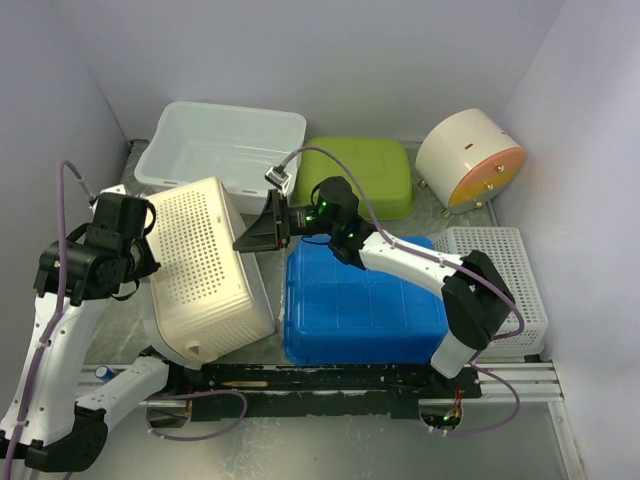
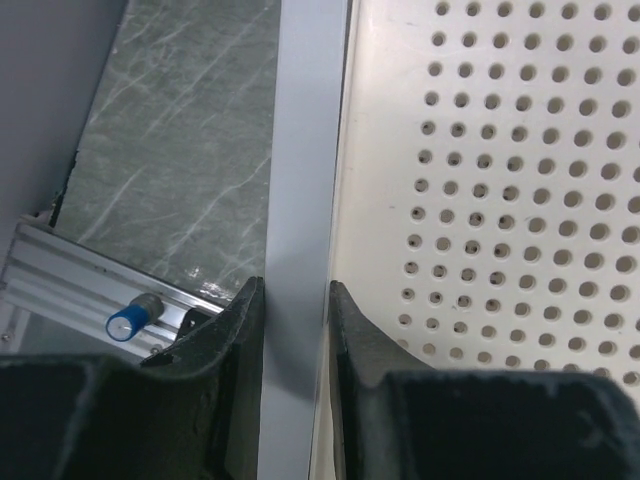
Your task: Turn the large container upside down
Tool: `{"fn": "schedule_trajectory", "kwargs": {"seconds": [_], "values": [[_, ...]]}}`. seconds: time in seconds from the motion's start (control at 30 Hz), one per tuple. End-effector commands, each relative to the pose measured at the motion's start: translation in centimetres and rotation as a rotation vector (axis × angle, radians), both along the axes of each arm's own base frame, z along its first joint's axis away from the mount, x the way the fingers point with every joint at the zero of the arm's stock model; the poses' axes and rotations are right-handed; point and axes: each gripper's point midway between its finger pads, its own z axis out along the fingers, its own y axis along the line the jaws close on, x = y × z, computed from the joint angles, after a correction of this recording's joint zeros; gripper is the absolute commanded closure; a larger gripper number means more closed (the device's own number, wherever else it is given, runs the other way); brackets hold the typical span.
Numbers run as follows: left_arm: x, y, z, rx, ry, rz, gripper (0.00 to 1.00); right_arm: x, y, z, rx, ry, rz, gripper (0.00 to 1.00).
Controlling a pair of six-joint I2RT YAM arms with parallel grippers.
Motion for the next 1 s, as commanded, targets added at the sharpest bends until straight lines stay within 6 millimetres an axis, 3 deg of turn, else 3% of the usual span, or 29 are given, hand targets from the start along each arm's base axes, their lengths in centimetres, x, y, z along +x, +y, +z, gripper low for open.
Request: {"fn": "schedule_trajectory", "kwargs": {"seconds": [0.0, 0.23, 0.37, 0.5, 0.67, 0.8, 0.97], "values": [[0.1, -0.9, -0.5, -0.031, 0.030, -0.023, 0.70, -5.2, 0.5, 6.8, 0.168, -0.143, 0.143, 0.01], [0.7, -0.4, 1.2, -0.007, -0.017, -0.022, 0.61, -6.5, 1.8, 7.1, 0.164, -0.165, 0.160, 0.01], [1.1, 0.3, 2.1, 0.038, -0.032, -0.020, 0.55, -6.4, 2.7, 6.3, 0.141, -0.164, 0.151, 0.01], [1.3, 0.6, 1.5, 0.062, -0.009, -0.010, 0.49, -6.2, 3.7, 4.8, 0.133, -0.119, 0.170, 0.01], [0.9, 0.8, 0.3, 0.081, 0.028, -0.007, 0.50, -6.6, 4.1, 4.8, 0.132, -0.121, 0.203, 0.01], [0.7, 1.3, -0.1, 0.098, 0.036, 0.010, 0.56, -5.5, 4.1, 5.0, 0.050, -0.218, 0.124, 0.00], [0.5, 1.5, -0.8, 0.107, 0.055, 0.023, 0.58, -3.9, 2.4, 6.4, 0.056, -0.253, 0.055, 0.00]]}}
